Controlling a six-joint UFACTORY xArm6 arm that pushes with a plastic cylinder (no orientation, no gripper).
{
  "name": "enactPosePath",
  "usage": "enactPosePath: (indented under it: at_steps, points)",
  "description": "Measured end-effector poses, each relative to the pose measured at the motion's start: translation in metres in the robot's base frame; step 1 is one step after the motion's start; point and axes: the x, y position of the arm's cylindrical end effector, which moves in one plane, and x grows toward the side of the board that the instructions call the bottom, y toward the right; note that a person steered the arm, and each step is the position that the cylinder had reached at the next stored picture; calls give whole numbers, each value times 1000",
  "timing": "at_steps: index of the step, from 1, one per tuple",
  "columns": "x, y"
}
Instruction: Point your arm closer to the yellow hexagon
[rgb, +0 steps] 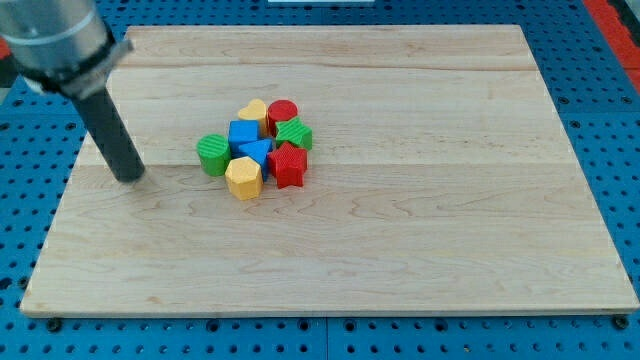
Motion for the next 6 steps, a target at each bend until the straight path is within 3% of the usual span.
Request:
enactPosePath:
  at_steps: [1,2,6]
  points:
    - [58,97]
    - [54,121]
    - [13,124]
